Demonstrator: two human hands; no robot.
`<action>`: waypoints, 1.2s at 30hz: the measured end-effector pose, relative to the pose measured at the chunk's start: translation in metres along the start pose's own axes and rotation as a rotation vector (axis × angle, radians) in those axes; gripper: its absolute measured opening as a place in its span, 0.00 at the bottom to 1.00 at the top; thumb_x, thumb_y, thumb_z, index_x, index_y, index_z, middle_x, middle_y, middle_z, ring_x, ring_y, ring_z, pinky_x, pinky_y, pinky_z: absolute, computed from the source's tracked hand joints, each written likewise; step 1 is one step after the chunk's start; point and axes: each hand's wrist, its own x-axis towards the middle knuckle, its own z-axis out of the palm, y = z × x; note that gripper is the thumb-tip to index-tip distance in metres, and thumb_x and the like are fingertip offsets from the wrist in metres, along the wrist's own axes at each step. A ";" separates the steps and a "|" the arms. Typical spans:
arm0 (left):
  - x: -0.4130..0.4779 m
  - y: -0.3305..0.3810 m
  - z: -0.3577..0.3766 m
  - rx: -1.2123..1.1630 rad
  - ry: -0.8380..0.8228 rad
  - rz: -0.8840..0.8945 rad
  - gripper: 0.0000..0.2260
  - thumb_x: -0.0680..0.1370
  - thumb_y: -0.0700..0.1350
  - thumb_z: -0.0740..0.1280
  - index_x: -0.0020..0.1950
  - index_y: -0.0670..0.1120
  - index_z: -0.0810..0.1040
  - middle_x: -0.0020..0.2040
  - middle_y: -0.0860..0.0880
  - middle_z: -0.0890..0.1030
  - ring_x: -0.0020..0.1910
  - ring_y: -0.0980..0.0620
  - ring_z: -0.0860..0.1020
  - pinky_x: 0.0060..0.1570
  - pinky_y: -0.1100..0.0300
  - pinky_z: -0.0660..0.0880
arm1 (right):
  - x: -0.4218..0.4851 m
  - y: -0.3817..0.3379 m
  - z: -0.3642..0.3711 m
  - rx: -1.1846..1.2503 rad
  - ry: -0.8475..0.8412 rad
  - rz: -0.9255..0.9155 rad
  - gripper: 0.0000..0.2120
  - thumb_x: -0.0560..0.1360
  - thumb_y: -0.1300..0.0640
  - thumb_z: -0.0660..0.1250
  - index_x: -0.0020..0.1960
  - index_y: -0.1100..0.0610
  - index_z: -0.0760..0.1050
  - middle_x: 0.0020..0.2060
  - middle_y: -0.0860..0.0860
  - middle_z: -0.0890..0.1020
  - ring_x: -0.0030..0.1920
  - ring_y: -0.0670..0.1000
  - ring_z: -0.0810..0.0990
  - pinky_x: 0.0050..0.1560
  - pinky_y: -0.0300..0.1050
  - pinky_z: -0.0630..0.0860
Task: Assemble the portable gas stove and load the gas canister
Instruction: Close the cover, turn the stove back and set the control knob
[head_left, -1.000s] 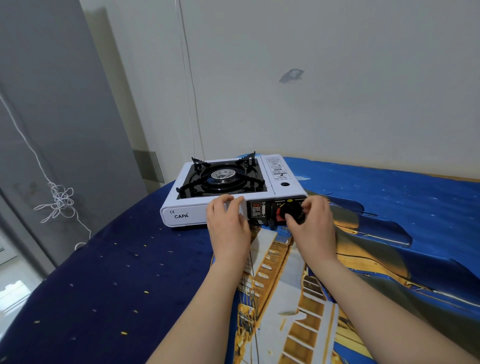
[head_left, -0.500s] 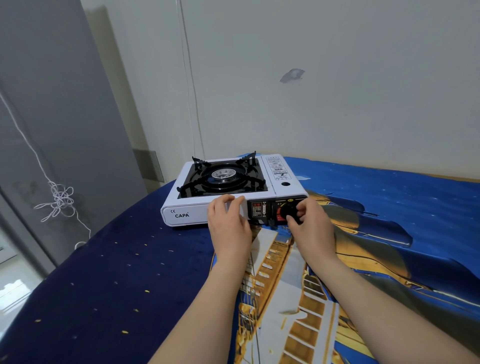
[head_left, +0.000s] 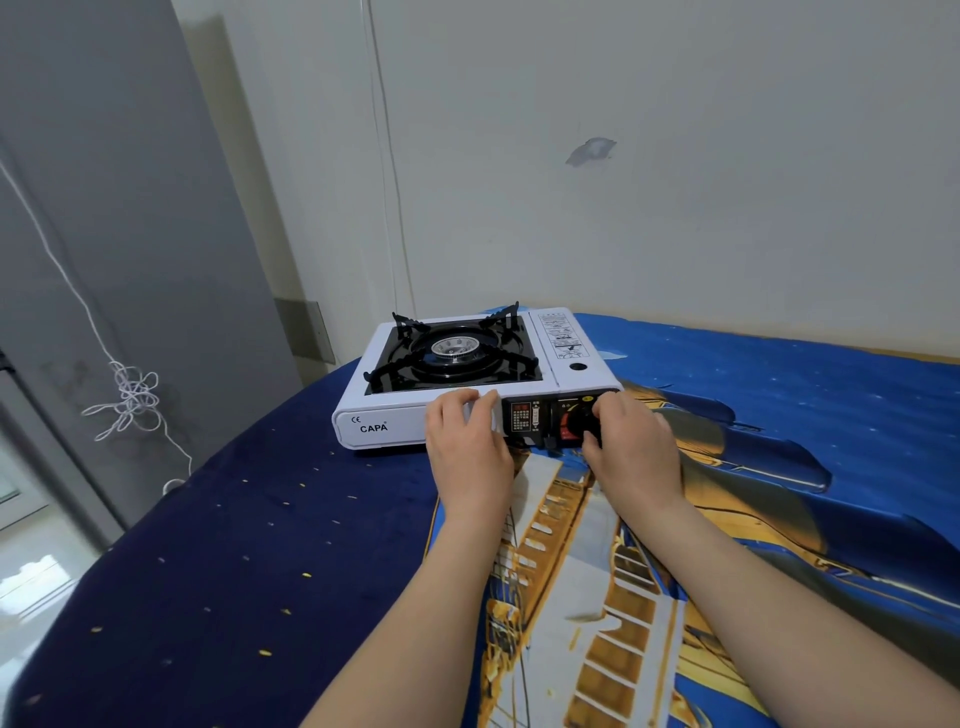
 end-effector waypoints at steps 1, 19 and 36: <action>0.000 0.000 0.000 0.010 0.003 0.003 0.19 0.70 0.31 0.67 0.59 0.43 0.80 0.55 0.43 0.77 0.57 0.42 0.72 0.56 0.49 0.73 | 0.001 0.000 -0.002 -0.047 -0.001 -0.051 0.10 0.68 0.64 0.73 0.43 0.58 0.72 0.37 0.54 0.76 0.36 0.55 0.75 0.35 0.46 0.67; -0.002 0.002 -0.001 0.092 0.015 0.044 0.19 0.68 0.32 0.67 0.58 0.42 0.80 0.52 0.42 0.78 0.53 0.41 0.74 0.56 0.47 0.72 | 0.025 -0.003 -0.027 -0.517 -0.372 -0.761 0.08 0.75 0.61 0.65 0.54 0.56 0.76 0.51 0.54 0.79 0.53 0.56 0.76 0.54 0.52 0.71; 0.002 0.003 -0.006 0.185 -0.047 0.101 0.21 0.63 0.33 0.70 0.55 0.42 0.80 0.48 0.43 0.79 0.47 0.40 0.77 0.52 0.48 0.75 | 0.026 -0.002 -0.035 -0.350 -0.324 -0.614 0.11 0.64 0.66 0.74 0.45 0.56 0.79 0.41 0.54 0.80 0.43 0.57 0.79 0.40 0.51 0.74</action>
